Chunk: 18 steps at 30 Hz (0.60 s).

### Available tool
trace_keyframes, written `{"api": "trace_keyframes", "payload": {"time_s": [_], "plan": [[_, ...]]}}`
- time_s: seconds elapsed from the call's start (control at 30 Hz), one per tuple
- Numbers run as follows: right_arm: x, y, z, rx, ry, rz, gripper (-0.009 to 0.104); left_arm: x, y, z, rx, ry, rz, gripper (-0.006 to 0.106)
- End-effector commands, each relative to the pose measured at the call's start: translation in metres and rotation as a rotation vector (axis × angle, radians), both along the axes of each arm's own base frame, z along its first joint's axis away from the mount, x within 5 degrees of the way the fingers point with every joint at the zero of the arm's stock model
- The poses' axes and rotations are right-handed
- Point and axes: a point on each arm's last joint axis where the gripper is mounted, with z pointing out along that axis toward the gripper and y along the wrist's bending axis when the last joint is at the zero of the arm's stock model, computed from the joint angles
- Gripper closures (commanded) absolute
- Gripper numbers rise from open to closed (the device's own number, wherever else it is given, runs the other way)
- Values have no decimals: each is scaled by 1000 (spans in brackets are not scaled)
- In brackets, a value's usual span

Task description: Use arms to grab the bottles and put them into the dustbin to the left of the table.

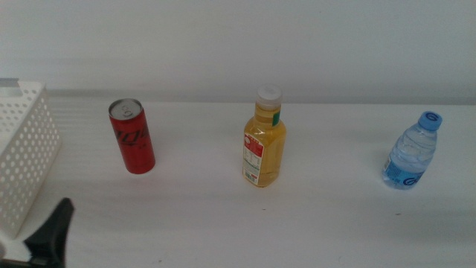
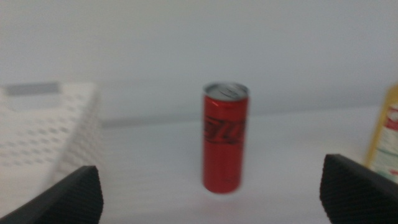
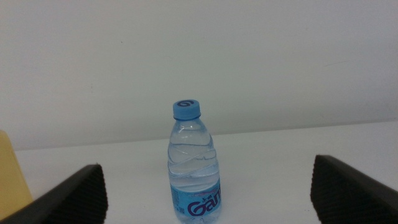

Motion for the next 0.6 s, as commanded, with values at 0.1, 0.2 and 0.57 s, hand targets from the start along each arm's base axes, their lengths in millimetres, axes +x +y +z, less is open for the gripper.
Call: {"api": "trace_keyframes", "payload": {"time_s": [0.1,0.2,0.57], "plan": [[-1,0,-12,-12,-2,-2,8,14,-9,-19,-20,102,-69,7],[-1,0,-12,-12,-2,-2,8,22,-12,-22,-20,123,-87,7],[-1,0,-12,-12,-2,-2,8,50,-19,-36,-35,141,-108,7]]}}
